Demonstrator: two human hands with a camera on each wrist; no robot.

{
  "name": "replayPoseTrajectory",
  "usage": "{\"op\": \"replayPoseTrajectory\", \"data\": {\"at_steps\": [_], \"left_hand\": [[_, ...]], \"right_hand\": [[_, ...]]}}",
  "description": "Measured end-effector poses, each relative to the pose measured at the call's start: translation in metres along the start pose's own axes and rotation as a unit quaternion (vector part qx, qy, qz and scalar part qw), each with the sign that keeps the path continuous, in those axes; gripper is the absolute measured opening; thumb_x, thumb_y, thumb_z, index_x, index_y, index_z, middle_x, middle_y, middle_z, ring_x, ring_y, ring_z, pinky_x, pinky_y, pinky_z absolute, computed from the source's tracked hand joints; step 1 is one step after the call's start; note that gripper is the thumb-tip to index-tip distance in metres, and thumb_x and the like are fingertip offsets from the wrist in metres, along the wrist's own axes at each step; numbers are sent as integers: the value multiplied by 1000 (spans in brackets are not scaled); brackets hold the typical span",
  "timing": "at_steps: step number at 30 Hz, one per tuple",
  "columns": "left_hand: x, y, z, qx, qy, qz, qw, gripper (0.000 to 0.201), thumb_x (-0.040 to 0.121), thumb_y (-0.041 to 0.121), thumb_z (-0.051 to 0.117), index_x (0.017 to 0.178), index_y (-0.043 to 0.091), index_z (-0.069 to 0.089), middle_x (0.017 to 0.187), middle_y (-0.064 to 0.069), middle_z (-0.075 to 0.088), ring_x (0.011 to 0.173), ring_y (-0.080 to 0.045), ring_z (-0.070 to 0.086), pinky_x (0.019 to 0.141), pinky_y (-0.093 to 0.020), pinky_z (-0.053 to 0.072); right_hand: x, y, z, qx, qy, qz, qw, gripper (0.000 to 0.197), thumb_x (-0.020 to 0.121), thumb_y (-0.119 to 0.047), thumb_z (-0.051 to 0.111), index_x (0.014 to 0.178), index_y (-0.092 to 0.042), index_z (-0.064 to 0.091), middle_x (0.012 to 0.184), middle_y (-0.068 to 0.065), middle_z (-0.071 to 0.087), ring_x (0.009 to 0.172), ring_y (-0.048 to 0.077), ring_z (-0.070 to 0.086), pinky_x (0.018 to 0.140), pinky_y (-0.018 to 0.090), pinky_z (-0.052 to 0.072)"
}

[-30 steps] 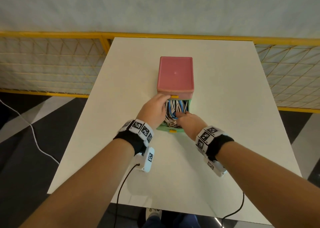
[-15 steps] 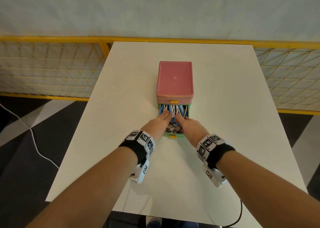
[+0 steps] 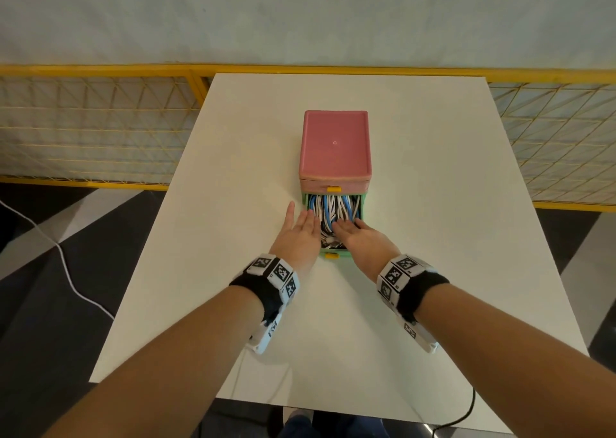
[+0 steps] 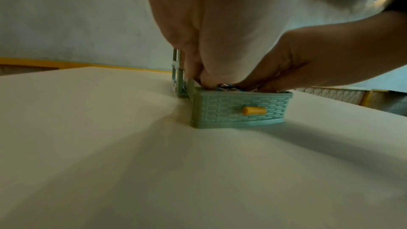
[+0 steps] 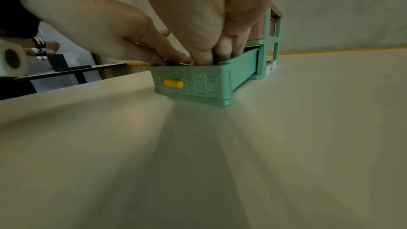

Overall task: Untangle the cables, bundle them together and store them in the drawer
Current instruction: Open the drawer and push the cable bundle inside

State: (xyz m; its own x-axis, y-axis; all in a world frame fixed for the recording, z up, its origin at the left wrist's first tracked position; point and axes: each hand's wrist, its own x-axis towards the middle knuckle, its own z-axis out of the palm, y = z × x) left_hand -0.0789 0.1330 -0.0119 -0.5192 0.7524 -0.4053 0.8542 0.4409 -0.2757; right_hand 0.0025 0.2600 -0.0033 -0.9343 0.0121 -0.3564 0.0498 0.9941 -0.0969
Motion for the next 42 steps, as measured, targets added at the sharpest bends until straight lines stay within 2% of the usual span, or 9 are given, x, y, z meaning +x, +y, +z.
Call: {"op": "replayPoseTrajectory", "data": {"at_steps": [4,6,8,11,16,19,24,38,42], "left_hand": [[10,-8,-18,6,-10,-1,1000,34,96,4,36,120,4,60,121,-11,62,127,-25,49,115,-56,-12],[12,-5,-29,6,-25,-12,1000,28,93,3,37,74,11,56,74,1,57,105,-21,60,116,-52,-13],[12,-1,-29,14,-21,-22,999,31,93,5,39,66,15,49,63,4,48,102,-21,61,113,-52,-18],[10,-1,-18,-5,14,-25,1000,25,97,18,45,106,19,68,106,-1,69,134,-26,44,109,-57,-22],[7,-12,-17,-6,-20,41,999,48,98,11,42,145,15,41,154,-10,37,150,-29,14,114,-63,-10],[9,-39,-8,-152,13,59,987,50,92,2,46,134,28,57,148,-1,47,147,-15,24,114,-56,-15],[15,-57,-28,-346,271,-24,898,54,87,-11,46,135,12,55,129,-8,57,116,-27,55,99,-40,44],[44,-69,-44,-350,125,-3,928,81,81,-25,34,153,11,22,163,-5,14,151,-16,9,118,-27,4],[43,-68,-44,-358,120,-6,926,82,81,-25,32,154,12,21,163,-5,12,151,-16,7,120,-30,4]], "right_hand": [[-5,-2,0,9,-19,5,1000,67,92,6,33,150,-6,2,159,12,3,146,20,12,117,28,5],[-7,-3,-4,39,-15,25,999,69,91,8,36,150,-9,5,159,11,-5,145,23,15,116,28,12],[-7,-7,-6,69,-8,33,997,71,90,10,37,150,-10,4,159,8,-5,145,22,14,115,26,13],[-6,-19,0,93,4,33,995,75,88,12,35,149,-6,-4,159,14,-3,146,28,6,119,33,7],[-6,-26,21,64,8,29,998,67,94,-8,37,148,0,-2,157,20,-6,146,34,-5,118,40,0],[-4,-23,16,-4,-20,19,1000,60,99,-4,31,147,3,-5,156,24,-5,145,36,-1,120,42,6],[3,-19,3,-52,-58,0,997,59,98,-1,31,146,5,-4,155,26,-2,145,37,7,118,43,17],[20,-2,-18,6,21,16,1000,53,97,-1,33,147,-3,17,155,17,18,142,30,23,114,36,26],[17,-3,-11,1,90,20,996,38,96,-6,37,134,-3,42,129,10,41,111,27,45,90,36,44]]}}
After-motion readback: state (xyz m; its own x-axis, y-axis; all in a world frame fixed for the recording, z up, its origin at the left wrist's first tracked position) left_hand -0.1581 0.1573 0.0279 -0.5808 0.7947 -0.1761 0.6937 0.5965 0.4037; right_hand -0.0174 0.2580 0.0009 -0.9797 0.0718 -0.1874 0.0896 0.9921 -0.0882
